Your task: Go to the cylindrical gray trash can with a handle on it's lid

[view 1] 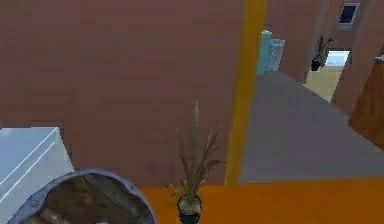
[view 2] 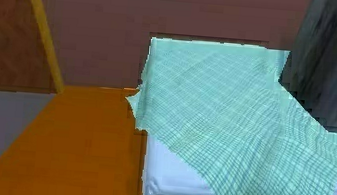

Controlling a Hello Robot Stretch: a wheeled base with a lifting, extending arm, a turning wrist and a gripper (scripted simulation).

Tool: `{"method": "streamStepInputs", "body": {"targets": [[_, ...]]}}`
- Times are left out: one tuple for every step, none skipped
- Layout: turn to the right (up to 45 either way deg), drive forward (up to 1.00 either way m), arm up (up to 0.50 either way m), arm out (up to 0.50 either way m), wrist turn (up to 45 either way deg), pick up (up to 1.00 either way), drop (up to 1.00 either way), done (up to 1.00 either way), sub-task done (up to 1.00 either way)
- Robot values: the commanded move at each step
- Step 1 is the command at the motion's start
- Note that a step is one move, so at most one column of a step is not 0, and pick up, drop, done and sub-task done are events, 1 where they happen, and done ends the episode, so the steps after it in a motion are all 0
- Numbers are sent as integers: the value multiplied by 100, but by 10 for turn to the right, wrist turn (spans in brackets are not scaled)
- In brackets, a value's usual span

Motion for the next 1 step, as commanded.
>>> {"method": "streamStepInputs", "body": {"targets": [[210, 0, 0, 0, 0, 0, 0, 0, 0]]}}
